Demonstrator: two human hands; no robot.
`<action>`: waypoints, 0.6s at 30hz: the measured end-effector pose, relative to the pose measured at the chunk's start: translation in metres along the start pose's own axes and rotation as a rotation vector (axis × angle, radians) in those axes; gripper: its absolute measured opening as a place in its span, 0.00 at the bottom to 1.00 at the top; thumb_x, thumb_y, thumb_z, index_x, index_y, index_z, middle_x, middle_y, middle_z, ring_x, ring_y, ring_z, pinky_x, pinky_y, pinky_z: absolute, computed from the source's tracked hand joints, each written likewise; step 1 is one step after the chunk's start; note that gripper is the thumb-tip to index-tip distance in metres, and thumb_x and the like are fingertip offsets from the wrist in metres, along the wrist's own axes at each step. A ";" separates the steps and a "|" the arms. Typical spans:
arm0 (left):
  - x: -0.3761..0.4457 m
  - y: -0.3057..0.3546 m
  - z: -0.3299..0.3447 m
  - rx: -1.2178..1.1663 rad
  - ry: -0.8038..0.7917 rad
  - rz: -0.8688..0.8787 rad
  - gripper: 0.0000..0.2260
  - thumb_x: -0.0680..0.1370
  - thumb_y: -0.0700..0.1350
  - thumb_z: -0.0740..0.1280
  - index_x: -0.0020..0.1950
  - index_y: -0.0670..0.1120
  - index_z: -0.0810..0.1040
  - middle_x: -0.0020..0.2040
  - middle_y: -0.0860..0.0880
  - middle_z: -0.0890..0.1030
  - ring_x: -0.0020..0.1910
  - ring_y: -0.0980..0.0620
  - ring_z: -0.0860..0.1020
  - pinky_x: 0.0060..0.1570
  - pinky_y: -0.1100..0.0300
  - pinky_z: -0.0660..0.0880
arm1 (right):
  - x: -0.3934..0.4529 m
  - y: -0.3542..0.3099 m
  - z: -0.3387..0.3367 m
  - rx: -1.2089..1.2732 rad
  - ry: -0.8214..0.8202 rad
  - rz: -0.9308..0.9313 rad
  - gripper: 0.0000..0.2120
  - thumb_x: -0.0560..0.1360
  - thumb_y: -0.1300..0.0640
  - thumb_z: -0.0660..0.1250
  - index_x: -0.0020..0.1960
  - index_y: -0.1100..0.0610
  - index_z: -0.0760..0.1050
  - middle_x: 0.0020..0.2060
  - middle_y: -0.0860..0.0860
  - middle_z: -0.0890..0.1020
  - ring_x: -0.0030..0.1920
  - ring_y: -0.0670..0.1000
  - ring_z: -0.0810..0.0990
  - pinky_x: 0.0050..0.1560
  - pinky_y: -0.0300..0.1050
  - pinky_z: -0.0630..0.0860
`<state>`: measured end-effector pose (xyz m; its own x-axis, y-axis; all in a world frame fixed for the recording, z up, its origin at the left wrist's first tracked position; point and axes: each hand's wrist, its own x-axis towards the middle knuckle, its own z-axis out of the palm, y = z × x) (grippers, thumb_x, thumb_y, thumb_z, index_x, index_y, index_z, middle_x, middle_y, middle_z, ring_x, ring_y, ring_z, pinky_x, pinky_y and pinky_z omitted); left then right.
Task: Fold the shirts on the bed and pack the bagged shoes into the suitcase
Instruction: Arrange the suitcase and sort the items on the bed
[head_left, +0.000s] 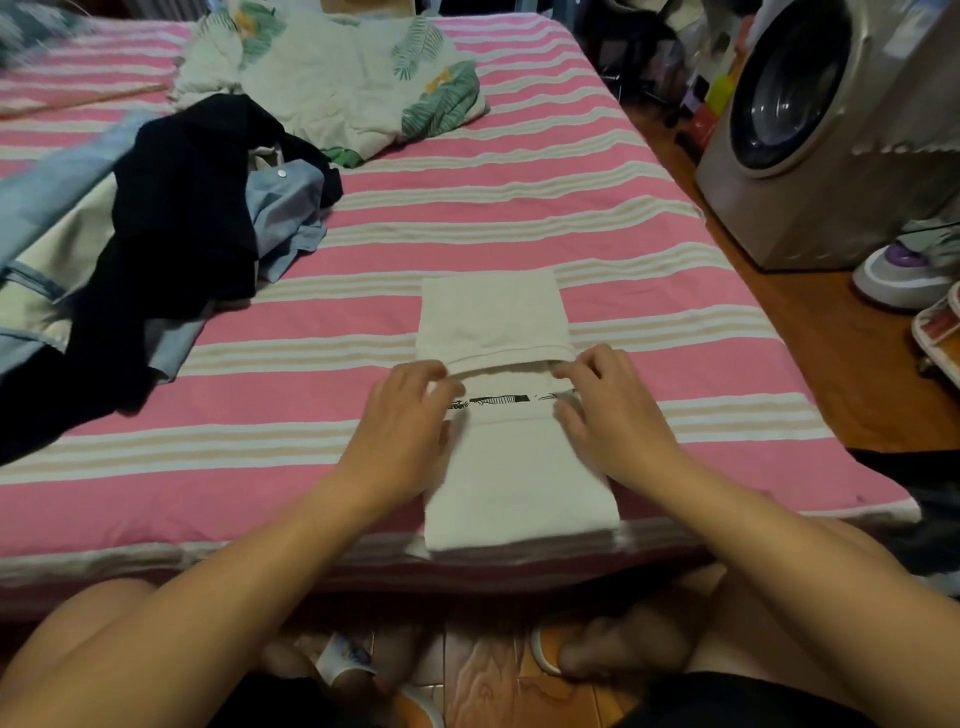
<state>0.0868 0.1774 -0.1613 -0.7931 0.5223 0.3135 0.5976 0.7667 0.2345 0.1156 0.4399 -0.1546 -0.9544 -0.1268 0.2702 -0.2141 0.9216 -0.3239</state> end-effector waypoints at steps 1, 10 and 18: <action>-0.007 -0.005 -0.006 0.020 -0.033 0.230 0.20 0.75 0.44 0.70 0.68 0.46 0.76 0.69 0.42 0.73 0.69 0.39 0.71 0.66 0.41 0.71 | -0.009 0.004 -0.008 -0.002 0.038 -0.180 0.15 0.78 0.54 0.67 0.63 0.58 0.77 0.57 0.54 0.76 0.57 0.57 0.75 0.55 0.58 0.75; -0.020 -0.026 0.005 0.297 -0.581 0.457 0.40 0.76 0.68 0.48 0.82 0.56 0.34 0.81 0.41 0.33 0.79 0.40 0.31 0.79 0.42 0.37 | -0.028 0.041 -0.022 -0.428 -0.594 -0.538 0.46 0.76 0.25 0.50 0.81 0.46 0.34 0.81 0.54 0.36 0.80 0.56 0.34 0.79 0.56 0.38; -0.020 -0.030 0.001 -0.462 -0.259 0.013 0.17 0.79 0.49 0.64 0.67 0.58 0.77 0.71 0.58 0.76 0.71 0.60 0.71 0.68 0.58 0.69 | -0.012 0.034 -0.021 0.218 -0.392 -0.149 0.18 0.76 0.49 0.67 0.66 0.43 0.77 0.69 0.51 0.75 0.70 0.53 0.72 0.67 0.49 0.70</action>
<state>0.0846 0.1446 -0.1750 -0.7531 0.6510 0.0951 0.5513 0.5454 0.6314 0.1239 0.4802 -0.1499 -0.9074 -0.4197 -0.0207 -0.3536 0.7895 -0.5017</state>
